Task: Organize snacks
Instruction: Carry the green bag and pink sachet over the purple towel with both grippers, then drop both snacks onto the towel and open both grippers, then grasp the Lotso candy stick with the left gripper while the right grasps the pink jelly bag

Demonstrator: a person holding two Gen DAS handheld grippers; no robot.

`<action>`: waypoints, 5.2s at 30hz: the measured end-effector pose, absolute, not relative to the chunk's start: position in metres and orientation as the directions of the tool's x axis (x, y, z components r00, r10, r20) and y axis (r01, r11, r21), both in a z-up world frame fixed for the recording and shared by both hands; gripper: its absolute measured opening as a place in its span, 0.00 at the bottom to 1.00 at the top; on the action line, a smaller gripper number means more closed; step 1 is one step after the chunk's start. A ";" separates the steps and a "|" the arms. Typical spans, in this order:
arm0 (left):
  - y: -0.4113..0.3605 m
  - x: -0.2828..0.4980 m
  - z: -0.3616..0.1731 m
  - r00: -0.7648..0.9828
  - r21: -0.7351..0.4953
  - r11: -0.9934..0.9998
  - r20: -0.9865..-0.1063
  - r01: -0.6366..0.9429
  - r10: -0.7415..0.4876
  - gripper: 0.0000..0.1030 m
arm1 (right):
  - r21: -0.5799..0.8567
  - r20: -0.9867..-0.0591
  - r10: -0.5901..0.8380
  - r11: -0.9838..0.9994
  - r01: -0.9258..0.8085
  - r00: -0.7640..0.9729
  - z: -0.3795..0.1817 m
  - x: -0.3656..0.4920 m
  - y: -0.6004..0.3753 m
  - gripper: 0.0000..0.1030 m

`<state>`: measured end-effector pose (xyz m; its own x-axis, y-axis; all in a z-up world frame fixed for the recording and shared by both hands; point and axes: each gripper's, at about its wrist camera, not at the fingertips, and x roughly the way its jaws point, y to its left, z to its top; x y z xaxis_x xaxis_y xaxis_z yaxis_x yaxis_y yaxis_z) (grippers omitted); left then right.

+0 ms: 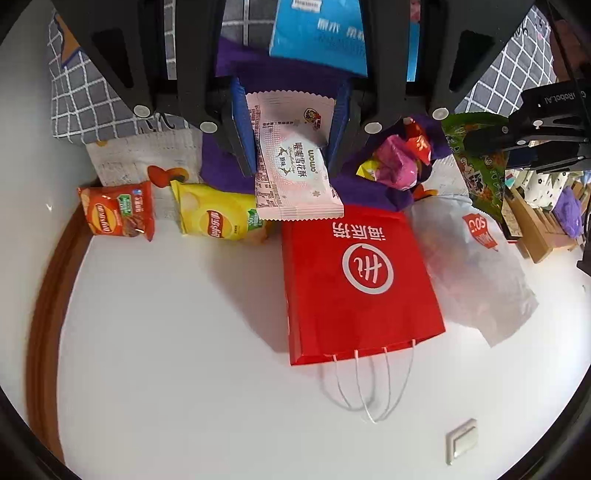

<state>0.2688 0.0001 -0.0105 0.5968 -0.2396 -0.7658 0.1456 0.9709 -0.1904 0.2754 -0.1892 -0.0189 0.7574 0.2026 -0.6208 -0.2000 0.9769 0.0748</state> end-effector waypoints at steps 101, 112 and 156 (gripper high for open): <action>0.059 0.163 -0.053 0.561 -0.188 0.980 -0.806 0.064 -0.191 0.54 | 0.130 -0.792 0.296 0.936 -0.327 0.534 -0.142 0.111 -0.139 0.65; 0.077 0.133 -0.057 0.549 -0.243 0.969 -0.804 0.051 -0.230 0.54 | 0.212 -0.823 0.412 0.862 -0.460 0.392 -0.172 0.083 -0.114 0.73; -0.023 0.149 -0.146 0.352 -0.175 0.937 -0.893 0.304 -0.281 0.50 | 0.058 -0.764 0.172 0.978 -0.200 0.621 -0.179 0.110 -0.219 0.60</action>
<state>0.1490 -0.0227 -0.1464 0.3524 -0.2809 -0.8927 0.3038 0.9366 -0.1748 0.1096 -0.2193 -0.1786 0.6215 0.1721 -0.7643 -0.2001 0.9781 0.0575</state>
